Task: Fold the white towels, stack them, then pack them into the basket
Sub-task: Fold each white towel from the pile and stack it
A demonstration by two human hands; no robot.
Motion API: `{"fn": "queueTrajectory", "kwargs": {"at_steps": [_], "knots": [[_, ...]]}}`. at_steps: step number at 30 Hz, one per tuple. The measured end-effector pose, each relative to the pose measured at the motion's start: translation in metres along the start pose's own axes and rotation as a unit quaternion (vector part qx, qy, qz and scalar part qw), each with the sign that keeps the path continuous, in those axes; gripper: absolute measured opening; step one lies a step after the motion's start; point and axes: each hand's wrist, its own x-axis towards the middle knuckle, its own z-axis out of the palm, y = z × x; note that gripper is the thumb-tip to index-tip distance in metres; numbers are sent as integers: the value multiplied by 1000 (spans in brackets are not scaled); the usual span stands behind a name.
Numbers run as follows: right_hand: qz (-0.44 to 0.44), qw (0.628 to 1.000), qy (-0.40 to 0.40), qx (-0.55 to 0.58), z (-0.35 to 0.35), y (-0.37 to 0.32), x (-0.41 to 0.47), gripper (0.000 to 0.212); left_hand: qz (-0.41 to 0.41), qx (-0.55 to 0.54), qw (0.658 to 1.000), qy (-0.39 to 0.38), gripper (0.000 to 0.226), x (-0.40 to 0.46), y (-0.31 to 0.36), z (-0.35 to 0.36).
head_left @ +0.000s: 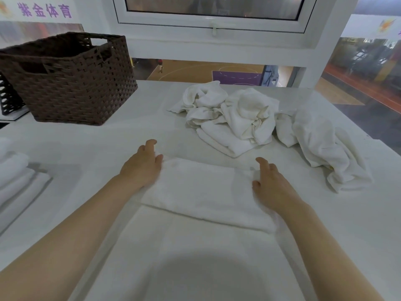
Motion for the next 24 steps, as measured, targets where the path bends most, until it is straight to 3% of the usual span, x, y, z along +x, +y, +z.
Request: {"fn": "queueTrajectory", "kwargs": {"at_steps": [2,4,7,10,15,24], "knots": [[-11,997,41,-59,1,-16,-11,60,50,5,998,34,50,-18,8,5],[-78,992,82,-62,10,-37,-23,57,144,10,988,55,53,-33,16,14],[-158,985,-6,-62,38,-58,-33,60,220,46,974,-35,55,-39,15,33],[-146,984,-51,-90,57,-54,-31,67,207,81,969,-105,50,-34,7,41],[-93,990,-64,-81,52,-29,-21,73,179,128,969,-113,59,-30,4,39],[-20,998,-50,-30,38,25,-31,75,156,107,975,-119,67,-34,-17,26]]}}
